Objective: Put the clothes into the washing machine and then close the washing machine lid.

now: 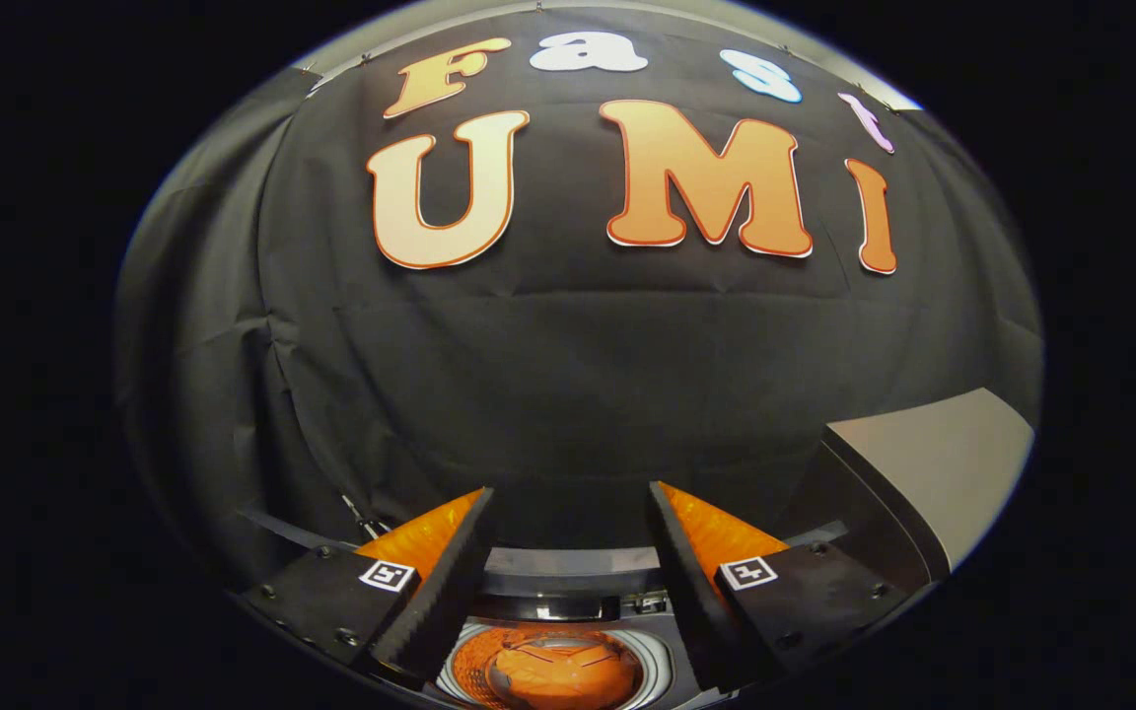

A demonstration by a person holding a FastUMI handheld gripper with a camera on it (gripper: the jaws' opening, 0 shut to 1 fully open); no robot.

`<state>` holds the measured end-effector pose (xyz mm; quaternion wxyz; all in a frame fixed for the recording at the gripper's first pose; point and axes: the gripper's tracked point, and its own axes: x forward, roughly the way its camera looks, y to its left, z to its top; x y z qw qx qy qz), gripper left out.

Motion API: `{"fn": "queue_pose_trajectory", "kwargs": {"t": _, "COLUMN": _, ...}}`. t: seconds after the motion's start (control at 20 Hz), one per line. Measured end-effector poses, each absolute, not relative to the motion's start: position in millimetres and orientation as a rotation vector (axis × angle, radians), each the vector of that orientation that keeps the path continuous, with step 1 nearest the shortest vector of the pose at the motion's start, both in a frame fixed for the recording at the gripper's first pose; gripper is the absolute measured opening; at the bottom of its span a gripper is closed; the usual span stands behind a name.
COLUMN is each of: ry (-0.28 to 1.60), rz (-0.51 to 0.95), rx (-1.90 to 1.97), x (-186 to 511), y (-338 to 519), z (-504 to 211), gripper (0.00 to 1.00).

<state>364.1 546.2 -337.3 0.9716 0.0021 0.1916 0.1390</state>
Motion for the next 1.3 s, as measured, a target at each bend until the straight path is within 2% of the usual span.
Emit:
{"fn": "queue_pose_trajectory", "kwargs": {"t": 0.75, "ry": 0.321, "rz": 0.299, "rx": 0.007, "x": 310, "y": 533, "z": -358, "gripper": 0.96}}
{"fn": "queue_pose_trajectory", "kwargs": {"t": 1.05, "ry": 0.424, "rz": 0.293, "rx": 0.014, "x": 292, "y": 524, "z": -408, "gripper": 0.97}}
{"fn": "queue_pose_trajectory", "kwargs": {"t": 1.3, "ry": 0.425, "rz": 0.313, "rx": -0.032, "x": 279, "y": 528, "z": -405, "gripper": 0.97}}
